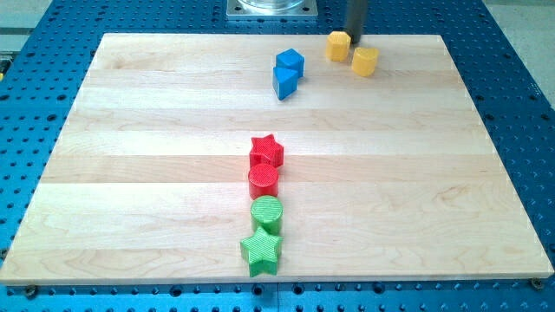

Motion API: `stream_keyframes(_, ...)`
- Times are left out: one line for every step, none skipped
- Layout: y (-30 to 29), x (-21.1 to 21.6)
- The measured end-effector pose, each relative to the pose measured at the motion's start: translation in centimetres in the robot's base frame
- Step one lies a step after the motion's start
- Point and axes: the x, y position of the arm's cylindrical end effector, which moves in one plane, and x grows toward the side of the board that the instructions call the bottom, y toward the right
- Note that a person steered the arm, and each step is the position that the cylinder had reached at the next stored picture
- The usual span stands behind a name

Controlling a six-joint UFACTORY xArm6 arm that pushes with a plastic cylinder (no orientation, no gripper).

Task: Push the hexagon close to the cube

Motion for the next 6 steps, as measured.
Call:
stream_keyframes(2.8, 0.5)
stream_keyframes(0.4, 0.9)
stream_keyframes(-5.4, 1.0)
stream_keyframes(-8.8, 1.0)
stream_keyframes(-8.7, 1.0)
stream_keyframes(-2.6, 1.0)
